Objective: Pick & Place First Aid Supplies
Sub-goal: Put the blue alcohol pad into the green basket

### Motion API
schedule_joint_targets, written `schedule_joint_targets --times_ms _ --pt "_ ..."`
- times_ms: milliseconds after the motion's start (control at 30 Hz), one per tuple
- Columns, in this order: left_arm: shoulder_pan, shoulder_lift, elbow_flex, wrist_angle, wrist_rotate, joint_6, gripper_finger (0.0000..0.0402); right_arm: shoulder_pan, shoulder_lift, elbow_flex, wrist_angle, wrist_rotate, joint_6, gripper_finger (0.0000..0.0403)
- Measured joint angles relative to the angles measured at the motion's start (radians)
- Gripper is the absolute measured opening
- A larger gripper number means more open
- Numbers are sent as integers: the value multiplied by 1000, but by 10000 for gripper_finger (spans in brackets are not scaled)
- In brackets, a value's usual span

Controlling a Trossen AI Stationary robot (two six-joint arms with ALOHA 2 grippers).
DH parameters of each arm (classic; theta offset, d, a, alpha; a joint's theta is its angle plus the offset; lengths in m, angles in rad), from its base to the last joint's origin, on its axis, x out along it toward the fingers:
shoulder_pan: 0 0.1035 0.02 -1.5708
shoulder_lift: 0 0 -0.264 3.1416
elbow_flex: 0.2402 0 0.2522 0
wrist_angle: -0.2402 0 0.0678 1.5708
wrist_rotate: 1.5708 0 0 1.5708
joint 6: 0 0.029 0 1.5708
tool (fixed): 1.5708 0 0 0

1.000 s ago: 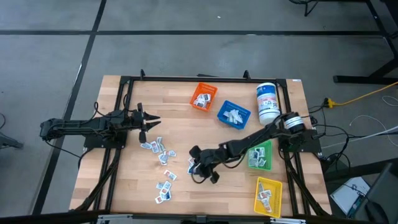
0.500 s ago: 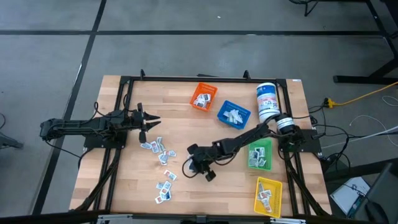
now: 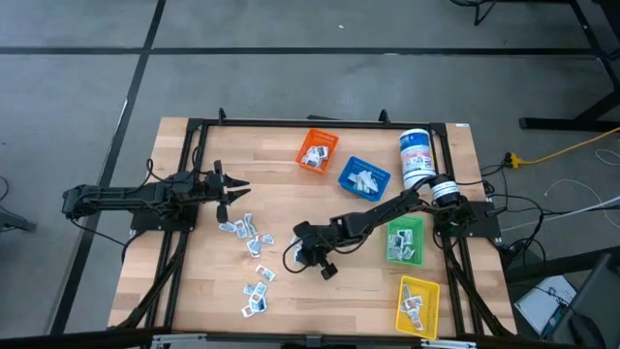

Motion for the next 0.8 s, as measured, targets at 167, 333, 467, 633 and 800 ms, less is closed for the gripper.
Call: schedule_joint_targets --times_ms 167,333,467,633,800 --pt "0 0 0 0 0 0 93 -1 0 0 -6 4 -8 11" --pt "0 0 0 0 0 0 91 -3 -21 -3 -30 -15 -26 5" --pt "0 0 0 0 -1 0 93 -4 -60 -7 -55 -59 -39 3" --pt "0 0 0 0 1 0 91 -2 -109 -5 -95 -101 -50 3" --pt "0 0 0 0 0 0 92 -4 -159 -5 -137 -136 -50 2"
